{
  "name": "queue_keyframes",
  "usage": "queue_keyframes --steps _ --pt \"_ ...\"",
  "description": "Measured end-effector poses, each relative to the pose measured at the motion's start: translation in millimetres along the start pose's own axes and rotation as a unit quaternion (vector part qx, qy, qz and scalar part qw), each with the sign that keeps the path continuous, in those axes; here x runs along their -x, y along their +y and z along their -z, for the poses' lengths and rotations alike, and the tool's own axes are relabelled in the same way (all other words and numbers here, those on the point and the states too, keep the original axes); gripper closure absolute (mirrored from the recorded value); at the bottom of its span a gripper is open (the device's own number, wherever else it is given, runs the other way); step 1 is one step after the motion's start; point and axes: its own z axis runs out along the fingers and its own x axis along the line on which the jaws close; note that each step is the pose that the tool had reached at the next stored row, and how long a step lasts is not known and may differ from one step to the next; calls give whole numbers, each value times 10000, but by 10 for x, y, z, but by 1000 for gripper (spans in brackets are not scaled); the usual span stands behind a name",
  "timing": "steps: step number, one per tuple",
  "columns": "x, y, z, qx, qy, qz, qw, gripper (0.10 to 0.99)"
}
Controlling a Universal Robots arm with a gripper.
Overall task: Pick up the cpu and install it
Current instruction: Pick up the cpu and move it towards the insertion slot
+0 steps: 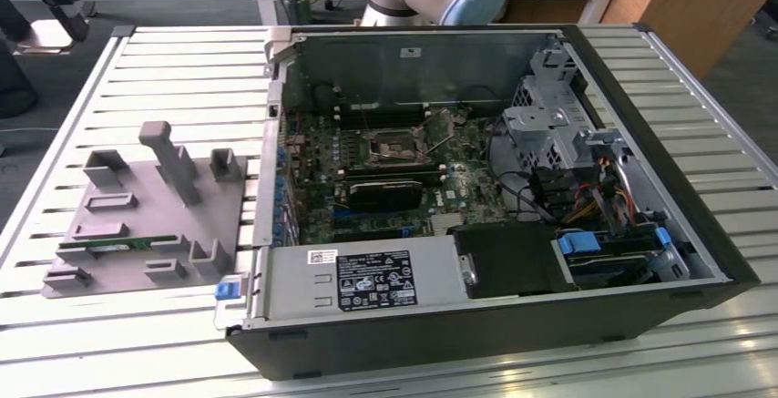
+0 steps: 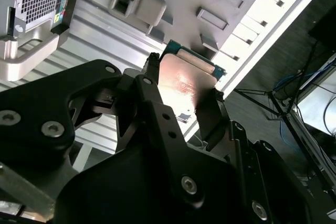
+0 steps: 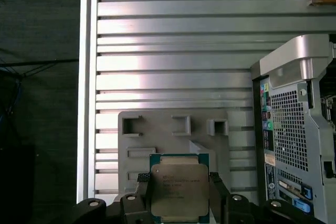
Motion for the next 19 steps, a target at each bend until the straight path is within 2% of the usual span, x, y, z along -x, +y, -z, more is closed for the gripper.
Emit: queue_keyframes --steps 9,19 --pt "323 11 -2 0 0 0 10000 553" --pt "771 28 -3 1 -1 0 10000 553"
